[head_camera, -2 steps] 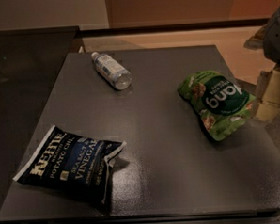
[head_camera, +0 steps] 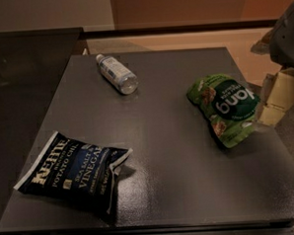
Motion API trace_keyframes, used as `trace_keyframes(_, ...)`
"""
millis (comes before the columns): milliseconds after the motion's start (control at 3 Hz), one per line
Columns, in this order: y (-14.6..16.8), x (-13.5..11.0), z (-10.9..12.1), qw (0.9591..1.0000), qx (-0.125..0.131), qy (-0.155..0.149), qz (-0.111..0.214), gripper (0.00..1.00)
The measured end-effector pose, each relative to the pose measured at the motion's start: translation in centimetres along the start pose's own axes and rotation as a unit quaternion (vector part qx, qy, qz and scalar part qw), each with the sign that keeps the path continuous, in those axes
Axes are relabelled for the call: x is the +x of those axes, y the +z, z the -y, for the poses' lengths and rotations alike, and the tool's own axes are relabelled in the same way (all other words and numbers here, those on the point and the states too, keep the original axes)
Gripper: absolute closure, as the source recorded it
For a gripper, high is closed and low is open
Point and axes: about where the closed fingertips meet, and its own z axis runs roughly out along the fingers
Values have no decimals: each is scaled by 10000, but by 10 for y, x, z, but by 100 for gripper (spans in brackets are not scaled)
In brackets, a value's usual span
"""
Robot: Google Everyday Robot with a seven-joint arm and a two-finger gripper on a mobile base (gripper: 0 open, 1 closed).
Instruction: Move green rice chip bag near blue chip bag
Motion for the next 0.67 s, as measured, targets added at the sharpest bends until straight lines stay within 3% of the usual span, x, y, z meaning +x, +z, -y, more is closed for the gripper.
trace_keyframes(667, 39, 3, 29, 9955, -55, 933, 183, 0)
